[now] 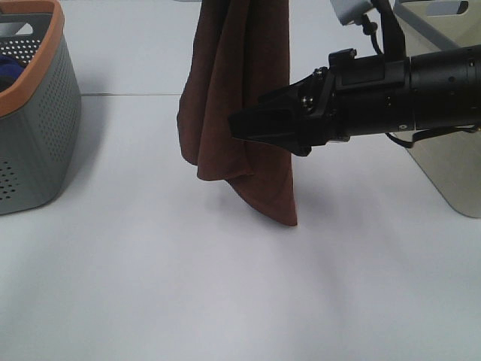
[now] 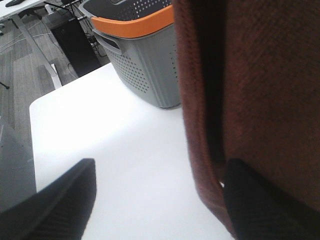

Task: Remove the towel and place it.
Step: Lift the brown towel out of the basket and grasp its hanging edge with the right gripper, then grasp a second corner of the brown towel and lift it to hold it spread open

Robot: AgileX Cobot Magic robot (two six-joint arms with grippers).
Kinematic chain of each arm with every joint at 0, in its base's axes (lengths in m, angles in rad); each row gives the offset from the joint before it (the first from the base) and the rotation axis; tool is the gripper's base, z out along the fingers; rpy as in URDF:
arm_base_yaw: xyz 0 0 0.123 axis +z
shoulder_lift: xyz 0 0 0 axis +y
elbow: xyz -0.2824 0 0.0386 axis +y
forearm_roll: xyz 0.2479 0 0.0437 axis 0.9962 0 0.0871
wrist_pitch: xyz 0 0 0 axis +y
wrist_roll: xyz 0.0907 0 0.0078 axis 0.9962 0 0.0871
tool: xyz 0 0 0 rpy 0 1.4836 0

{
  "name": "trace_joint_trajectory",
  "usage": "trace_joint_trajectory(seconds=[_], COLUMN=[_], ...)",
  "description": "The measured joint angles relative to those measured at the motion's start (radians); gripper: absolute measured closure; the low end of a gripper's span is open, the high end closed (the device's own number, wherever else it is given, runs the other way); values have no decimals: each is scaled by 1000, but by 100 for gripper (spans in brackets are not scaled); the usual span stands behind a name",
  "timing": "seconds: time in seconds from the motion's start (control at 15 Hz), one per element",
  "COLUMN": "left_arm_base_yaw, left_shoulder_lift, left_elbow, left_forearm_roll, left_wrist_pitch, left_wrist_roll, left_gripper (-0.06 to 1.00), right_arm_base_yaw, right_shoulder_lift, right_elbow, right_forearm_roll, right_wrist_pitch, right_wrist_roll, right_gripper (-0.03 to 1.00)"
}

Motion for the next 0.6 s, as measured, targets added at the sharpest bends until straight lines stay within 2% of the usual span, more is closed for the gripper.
trace_joint_trajectory(seconds=[0.27,0.6], left_arm_base_yaw=[0,0], left_shoulder_lift=[0,0], left_elbow=[0,0], left_forearm_roll=[1,4], left_wrist_pitch=[0,1], left_wrist_roll=[0,-19], left_gripper=[94,94], right_arm_base_yaw=[0,0], right_shoulder_lift=[-11,57], right_elbow=[-1,-9], right_forearm_roll=[0,0], right_wrist_pitch=[59,-4], right_wrist_roll=[44,-9], right_gripper=[34,34])
